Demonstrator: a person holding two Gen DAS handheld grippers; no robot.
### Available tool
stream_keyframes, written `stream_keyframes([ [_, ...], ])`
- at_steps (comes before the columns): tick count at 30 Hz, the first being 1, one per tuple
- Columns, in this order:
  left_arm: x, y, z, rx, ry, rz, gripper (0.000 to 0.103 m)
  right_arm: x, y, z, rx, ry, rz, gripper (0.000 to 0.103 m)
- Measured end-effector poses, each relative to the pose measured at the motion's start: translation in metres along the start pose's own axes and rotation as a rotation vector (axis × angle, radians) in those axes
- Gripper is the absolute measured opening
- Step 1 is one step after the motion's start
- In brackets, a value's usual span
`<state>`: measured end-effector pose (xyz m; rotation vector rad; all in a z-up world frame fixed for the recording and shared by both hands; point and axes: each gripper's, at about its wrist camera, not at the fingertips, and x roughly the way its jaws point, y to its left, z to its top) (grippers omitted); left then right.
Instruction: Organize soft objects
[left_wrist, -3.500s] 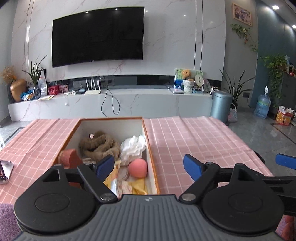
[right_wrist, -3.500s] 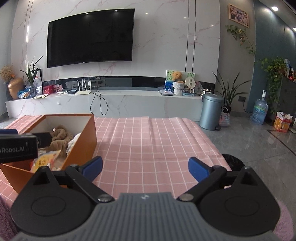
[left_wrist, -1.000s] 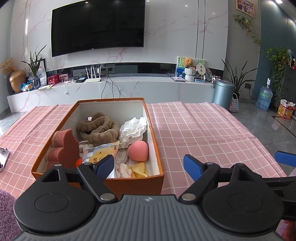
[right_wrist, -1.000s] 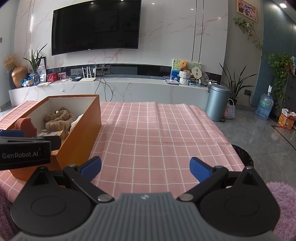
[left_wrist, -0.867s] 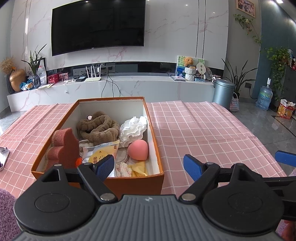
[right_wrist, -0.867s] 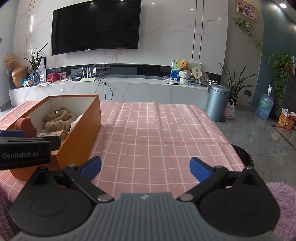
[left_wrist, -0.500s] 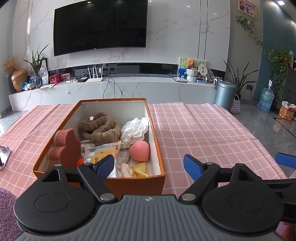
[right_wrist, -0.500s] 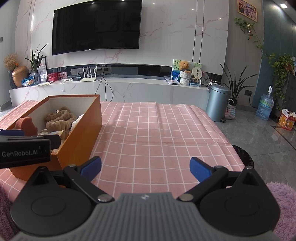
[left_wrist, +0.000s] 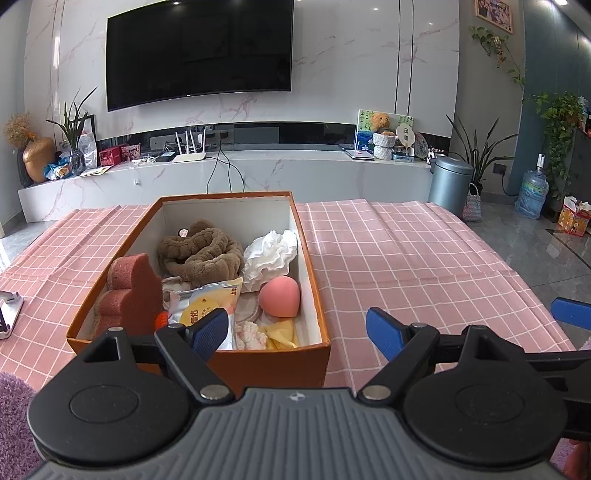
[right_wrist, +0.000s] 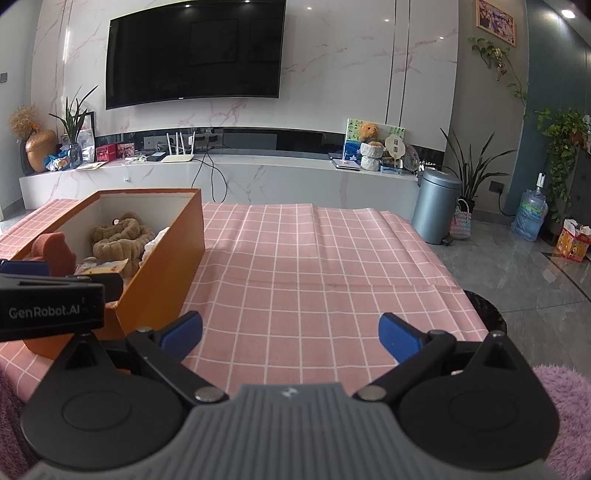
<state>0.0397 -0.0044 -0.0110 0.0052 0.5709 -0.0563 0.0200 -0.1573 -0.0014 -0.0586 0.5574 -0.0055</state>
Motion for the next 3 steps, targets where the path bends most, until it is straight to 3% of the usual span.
stream_keyframes([
  [3,-0.0002,-0.0004,0.0001,0.005,-0.006,0.006,0.099,-0.0004,0.0002,0.0,0.0,0.0,0.001,0.1],
])
